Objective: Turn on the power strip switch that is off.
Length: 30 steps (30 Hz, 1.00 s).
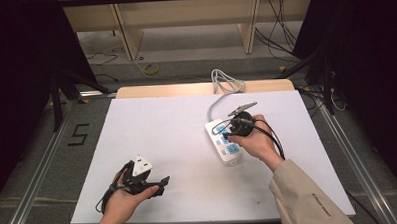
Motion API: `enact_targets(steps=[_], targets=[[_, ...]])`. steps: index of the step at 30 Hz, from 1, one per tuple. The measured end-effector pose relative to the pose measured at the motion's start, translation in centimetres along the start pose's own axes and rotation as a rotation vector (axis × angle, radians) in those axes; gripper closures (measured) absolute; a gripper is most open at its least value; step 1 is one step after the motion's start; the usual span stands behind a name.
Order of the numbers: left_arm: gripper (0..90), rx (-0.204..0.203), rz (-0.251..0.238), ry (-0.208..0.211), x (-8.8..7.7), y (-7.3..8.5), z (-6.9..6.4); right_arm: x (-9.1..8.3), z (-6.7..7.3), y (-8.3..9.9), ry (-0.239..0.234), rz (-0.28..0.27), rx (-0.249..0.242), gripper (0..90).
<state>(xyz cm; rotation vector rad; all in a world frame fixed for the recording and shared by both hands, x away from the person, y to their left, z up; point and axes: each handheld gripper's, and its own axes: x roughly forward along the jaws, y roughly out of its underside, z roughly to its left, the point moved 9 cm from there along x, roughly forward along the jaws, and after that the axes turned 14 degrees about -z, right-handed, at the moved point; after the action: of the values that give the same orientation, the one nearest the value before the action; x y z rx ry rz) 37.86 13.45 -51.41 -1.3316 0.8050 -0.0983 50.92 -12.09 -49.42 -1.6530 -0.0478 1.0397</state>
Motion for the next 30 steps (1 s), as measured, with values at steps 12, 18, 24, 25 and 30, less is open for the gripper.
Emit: enact_targets(steps=[12, 18, 24, 25, 30], targets=[[25.6, -0.001, -0.001, -0.001, 0.0, 0.0, 0.0, -1.2, -0.1, 0.5, -0.004, -0.037, 0.014, 53.7], [25.6, -0.002, -0.001, -0.003, 0.0, 0.0, 0.0, -2.0, -0.1, 0.6, -0.005, -0.056, 0.011, 52.8], [25.6, -0.002, 0.001, -0.003, 0.0, 0.0, 0.0, -2.7, -0.2, 1.0, -0.009, -0.065, 0.018, 51.9], [25.6, -0.002, 0.000, -0.003, 0.0, 0.0, 0.0, -2.8, -0.2, 1.1, -0.010, -0.069, 0.018, 51.8], [25.5, -0.002, 0.001, -0.004, 0.0, 0.0, 0.0, -3.4, -0.4, 1.3, -0.011, -0.080, 0.024, 51.1]])
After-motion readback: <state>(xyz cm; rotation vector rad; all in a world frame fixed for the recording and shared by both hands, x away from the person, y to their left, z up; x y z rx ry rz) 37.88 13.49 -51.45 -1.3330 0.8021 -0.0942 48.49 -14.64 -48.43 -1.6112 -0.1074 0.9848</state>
